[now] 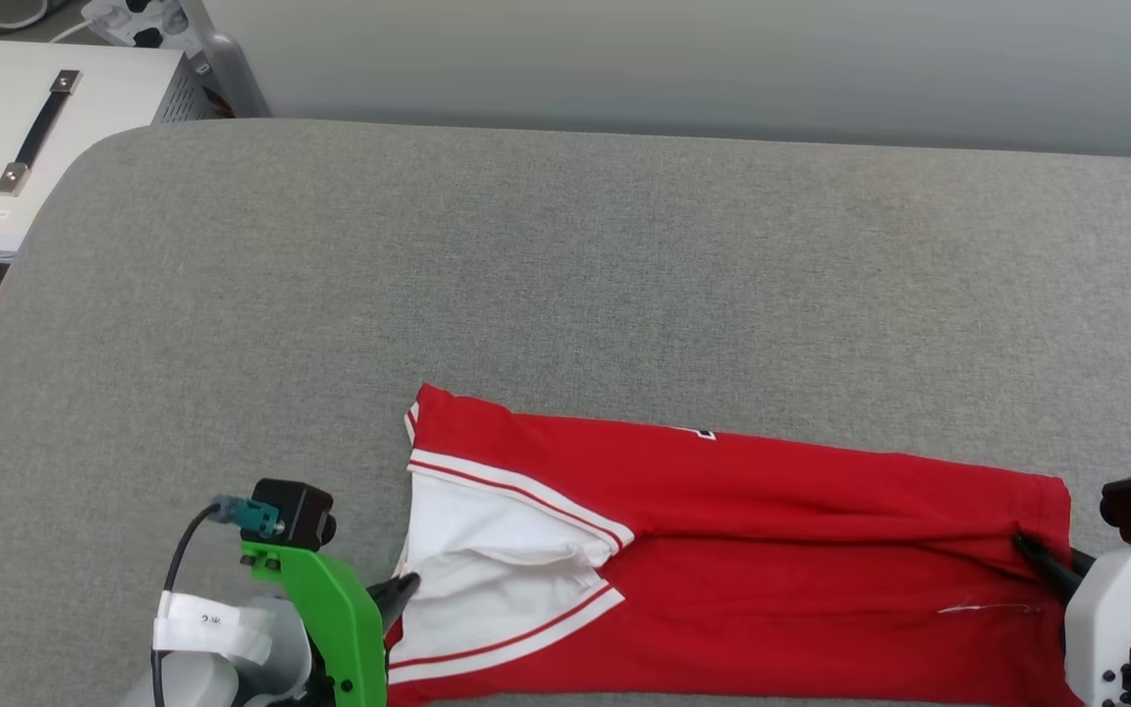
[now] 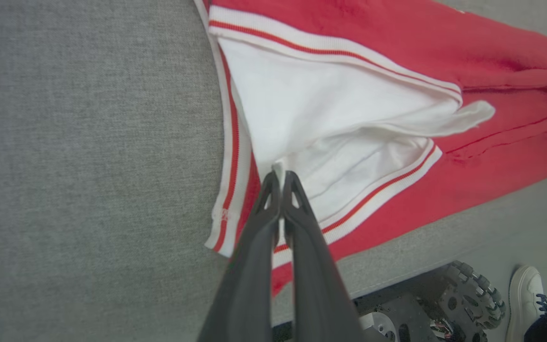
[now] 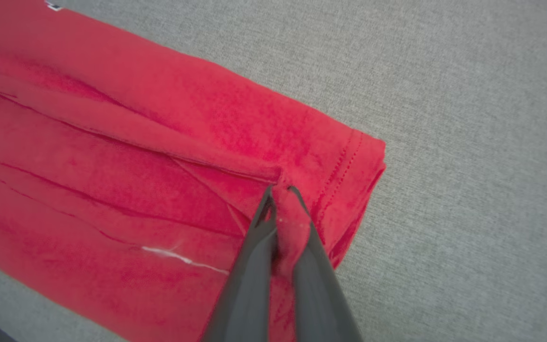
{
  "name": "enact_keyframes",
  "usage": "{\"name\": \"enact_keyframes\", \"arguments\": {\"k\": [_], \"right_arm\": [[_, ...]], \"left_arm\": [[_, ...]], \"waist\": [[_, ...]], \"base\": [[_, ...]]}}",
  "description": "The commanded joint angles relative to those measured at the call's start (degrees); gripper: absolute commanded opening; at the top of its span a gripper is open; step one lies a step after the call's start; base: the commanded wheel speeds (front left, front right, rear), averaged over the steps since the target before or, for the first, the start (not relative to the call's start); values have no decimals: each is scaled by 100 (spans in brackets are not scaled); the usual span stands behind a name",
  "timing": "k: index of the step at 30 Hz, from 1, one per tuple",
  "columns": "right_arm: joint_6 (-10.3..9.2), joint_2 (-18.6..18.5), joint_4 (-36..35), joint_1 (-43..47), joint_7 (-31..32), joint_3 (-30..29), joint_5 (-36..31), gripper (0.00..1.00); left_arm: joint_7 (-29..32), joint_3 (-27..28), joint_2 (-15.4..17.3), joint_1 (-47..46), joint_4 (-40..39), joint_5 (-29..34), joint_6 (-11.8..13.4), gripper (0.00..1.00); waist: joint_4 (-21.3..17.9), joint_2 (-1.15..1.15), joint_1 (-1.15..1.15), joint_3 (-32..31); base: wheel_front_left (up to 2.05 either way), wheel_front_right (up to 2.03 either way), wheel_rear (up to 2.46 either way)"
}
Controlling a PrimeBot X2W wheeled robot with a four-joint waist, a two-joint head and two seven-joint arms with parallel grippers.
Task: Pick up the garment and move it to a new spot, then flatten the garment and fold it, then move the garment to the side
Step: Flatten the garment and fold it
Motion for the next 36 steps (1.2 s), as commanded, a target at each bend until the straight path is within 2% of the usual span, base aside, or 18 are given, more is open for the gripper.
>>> {"name": "enact_keyframes", "arguments": {"k": [1, 6, 14, 15, 16, 17, 28, 36], "right_arm": [[-4, -27, 42, -8, -58, 11, -28, 0], [-4, -86, 149, -28, -138, 35, -13, 0], [-4, -162, 190, 19, -56, 262, 73, 0], [-4, -176, 204, 34, -1, 308, 122, 19], [-4, -187, 219, 45, 41, 330, 167, 55], [-4, -190, 238, 50, 80, 335, 228, 100], [-4, -193, 53, 266, 466, 226, 783, 100], [-4, -44, -365, 592, 1230, -552, 1115, 100]], "left_arm": [[-64, 31, 10, 42, 65, 75, 15, 0], [-168, 88, 45, 28, 227, 99, 25, 0], [-35, -149, 130, 77, 366, 258, -40, 0], [-17, -226, 136, 72, 412, 328, -66, 0], [-20, -281, 133, 66, 454, 386, -80, 35], [-47, -339, 118, 56, 509, 459, -92, 100], [-661, -475, -151, 45, 948, 714, -187, 100], [-1778, -104, -369, 47, 640, 851, -9, 100]], "waist": [[-2, 0, 0, -6], [-4, 0, 0, -39], [-3, 0, 0, -40], [-2, 0, 0, -32], [-5, 0, 0, -27], [-8, 0, 0, -23], [-95, 0, 0, -345], [-133, 0, 0, -583]], "base": [[0, 0, 0], [0, 0, 0], [0, 0, 0], [0, 0, 0], [0, 0, 0], [0, 0, 0], [0, 0, 0], [0, 0, 0]]}}
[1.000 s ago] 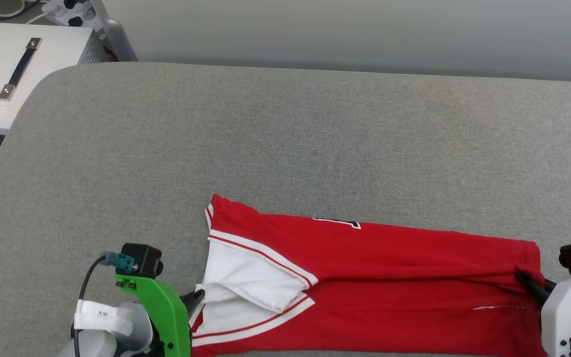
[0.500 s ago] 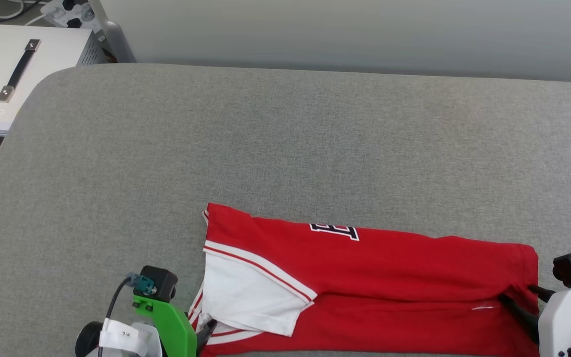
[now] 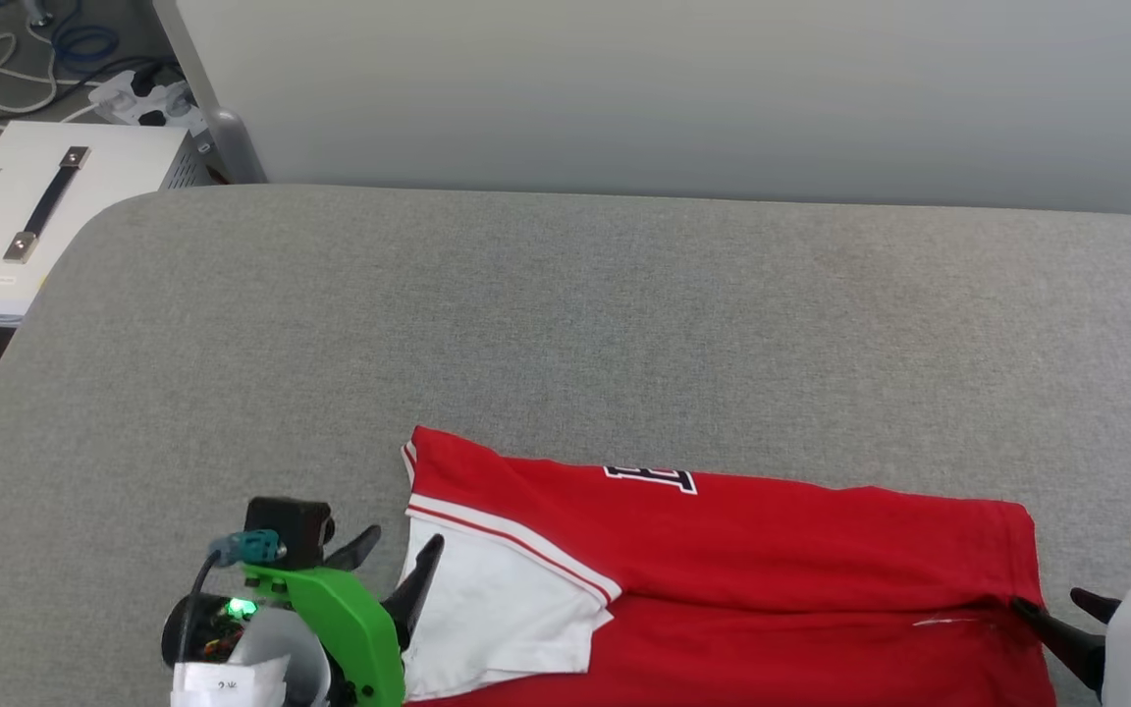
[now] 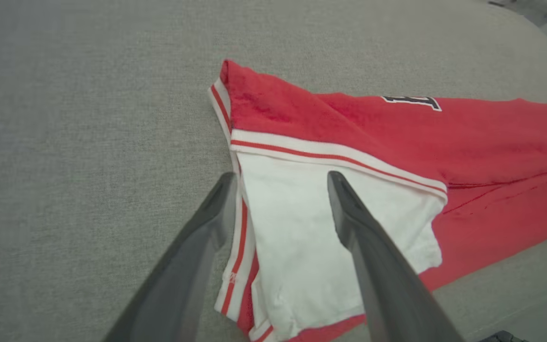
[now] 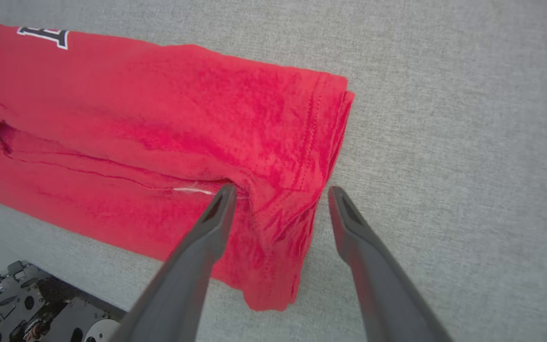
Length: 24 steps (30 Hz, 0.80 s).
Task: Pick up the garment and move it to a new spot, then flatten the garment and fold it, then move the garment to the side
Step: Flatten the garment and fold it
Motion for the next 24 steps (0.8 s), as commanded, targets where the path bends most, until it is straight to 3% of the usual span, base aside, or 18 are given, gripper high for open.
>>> {"name": "enact_keyframes", "arguments": {"k": [1, 12, 19, 24], "right_arm": [[-4, 191, -172, 187, 395, -444, -6, 100], [-4, 1308, -531, 283, 1750, -2096, -764, 100], [-4, 2128, -625, 42, 2330, -2906, -1294, 100], [-4, 2304, -546, -77, 2503, -3170, -1503, 100]], "left_arm": [[-504, 172, -143, 48, -138, 108, 87, 100], [-2191, 372, -349, -139, 51, 834, 74, 100], [-2374, 822, -662, -198, -151, 1872, -10, 100], [-2375, 1309, -995, -21, -496, 2480, -272, 100]], "waist": [[11, 0, 0, -45], [124, 0, 0, 157], [237, 0, 0, 409], [307, 0, 0, 578]], "base": [[0, 0, 0], [0, 0, 0], [0, 0, 0], [0, 0, 0]]}}
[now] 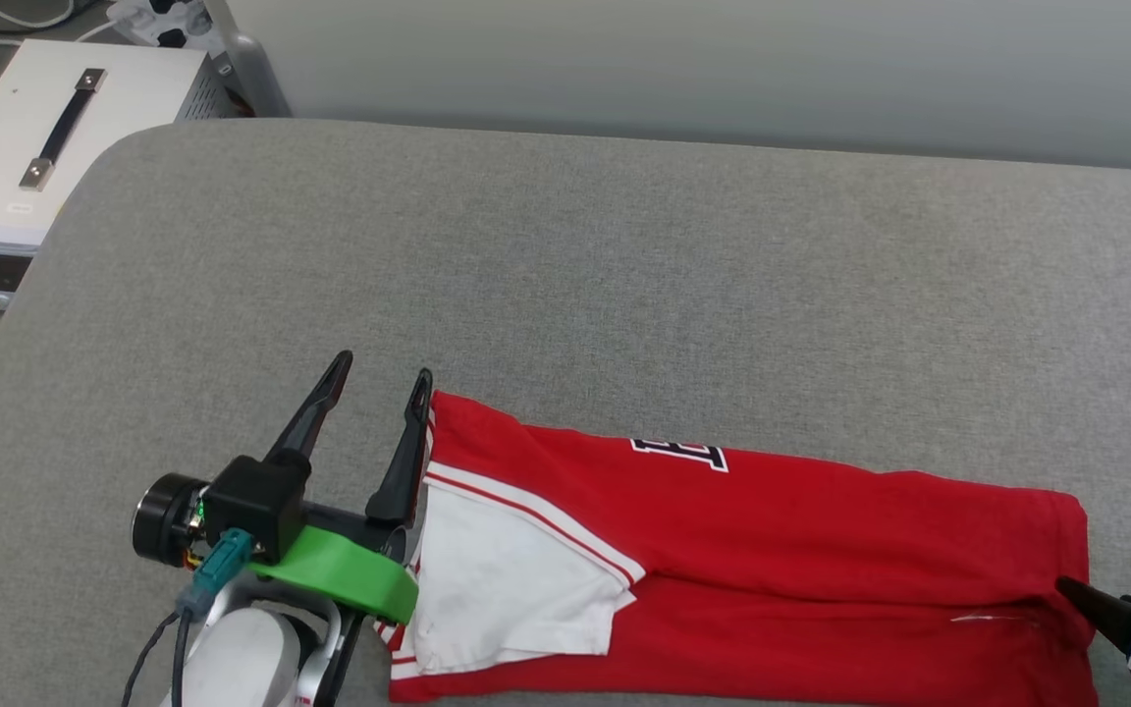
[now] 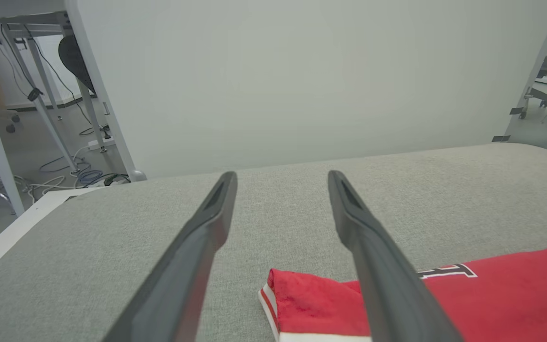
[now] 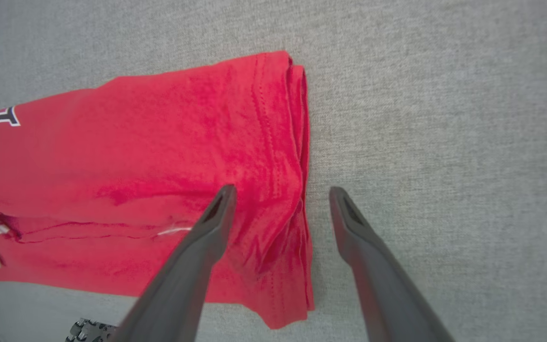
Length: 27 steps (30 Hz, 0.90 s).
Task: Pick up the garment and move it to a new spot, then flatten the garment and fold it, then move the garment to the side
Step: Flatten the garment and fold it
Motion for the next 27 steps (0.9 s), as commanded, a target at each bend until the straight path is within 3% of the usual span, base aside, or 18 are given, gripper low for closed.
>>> {"name": "enact_keyframes", "arguments": {"k": [1, 11, 21, 27], "right_arm": [[-4, 42, 46, -87, 37, -66, -64, 100], [-4, 255, 500, -124, 228, -126, -32, 100], [-4, 680, 912, -211, 81, 654, 267, 100], [-4, 668, 1141, -246, -121, 998, 415, 100]], "left_arm": [[-32, 112, -115, 111, -55, 136, -90, 100], [-33, 613, -623, 195, 16, 672, -628, 100], [-33, 828, -768, 151, 108, 868, -781, 100], [-33, 849, -783, 134, 164, 890, -801, 100]], "waist": [[66, 0, 0, 106], [192, 0, 0, 361], [158, 0, 0, 420], [131, 0, 0, 372]], "base": [[0, 0, 0], [0, 0, 0], [0, 0, 0], [0, 0, 0]]}}
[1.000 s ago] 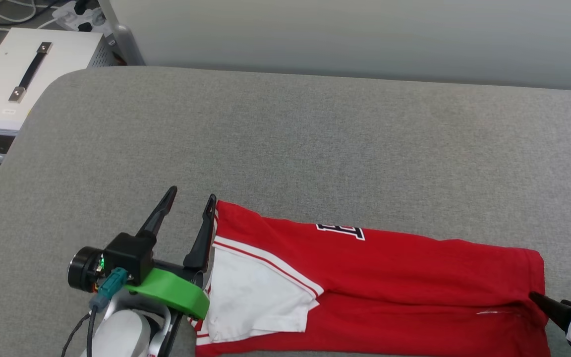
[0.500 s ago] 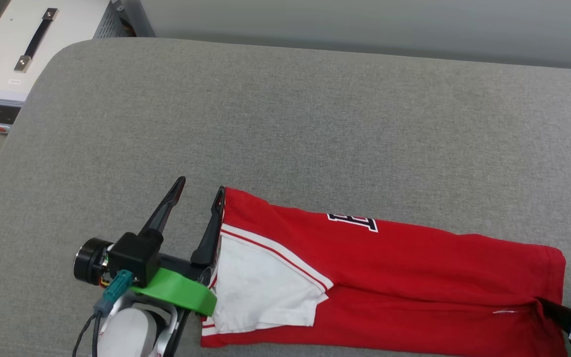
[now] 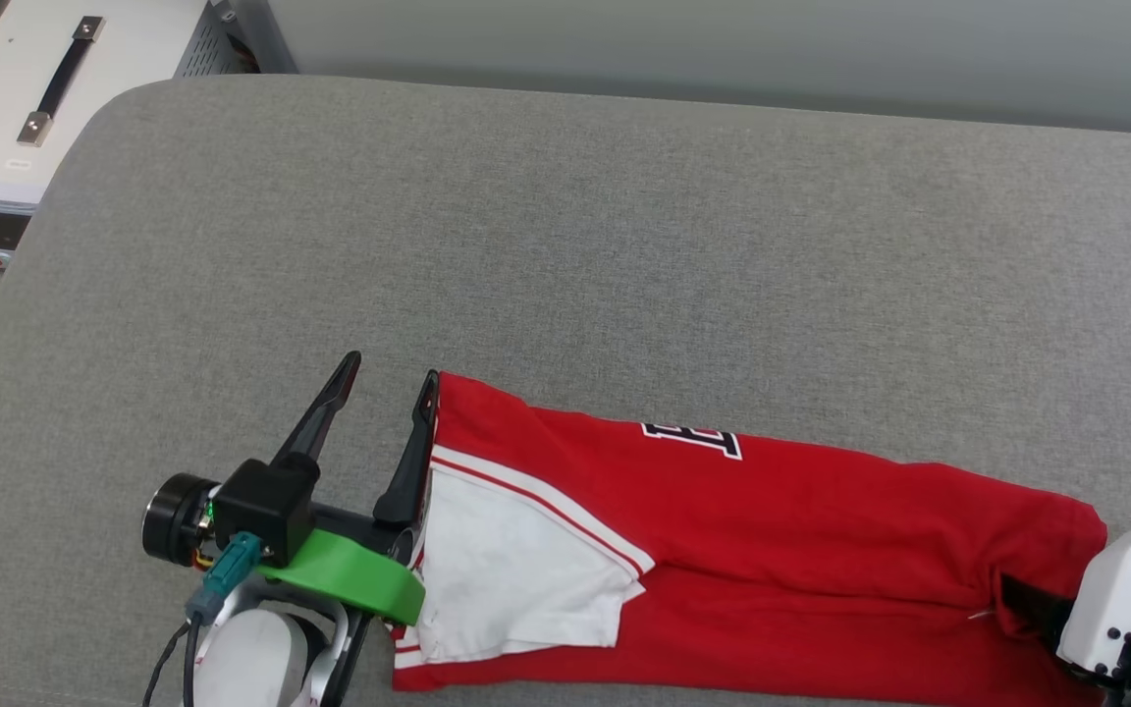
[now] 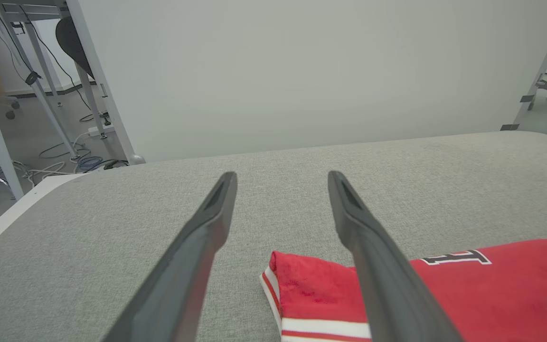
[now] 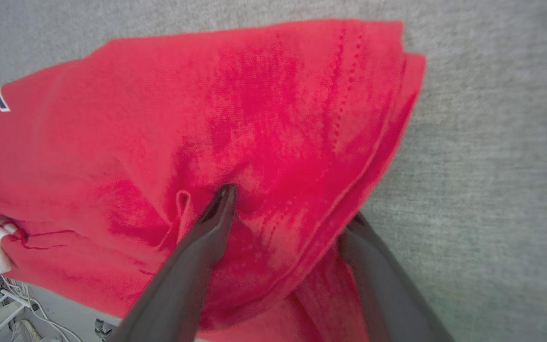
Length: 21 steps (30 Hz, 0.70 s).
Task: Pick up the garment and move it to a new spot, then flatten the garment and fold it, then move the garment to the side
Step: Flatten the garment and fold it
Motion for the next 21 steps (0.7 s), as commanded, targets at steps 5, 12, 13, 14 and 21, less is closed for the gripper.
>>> {"name": "enact_keyframes", "arguments": {"k": [5, 12, 13, 14, 21], "right_arm": [[45, 169, 455, 80, -99, 441, 128, 17], [45, -60, 600, 36, -561, 467, 120, 0], [45, -121, 617, 25, -677, 449, 107, 0], [45, -166, 631, 21, -758, 431, 97, 0], [45, -613, 781, -14, -1334, 215, -44, 0]], "left_arm": [[-33, 5, -23, -5, 39, 31, -18, 100], [-33, -8, 8, 16, 87, -20, -20, 100], [-33, -10, 12, 21, 93, -30, -20, 100], [-34, -9, 13, 25, 94, -37, -20, 100], [-34, -13, 20, 64, 109, -78, -20, 100]], "waist": [[-20, 0, 0, -42], [-53, 0, 0, -107], [-60, 0, 0, -123], [-65, 0, 0, -134], [-114, 0, 0, -217]], "base": [[0, 0, 0], [0, 0, 0], [0, 0, 0], [0, 0, 0], [0, 0, 0]]}}
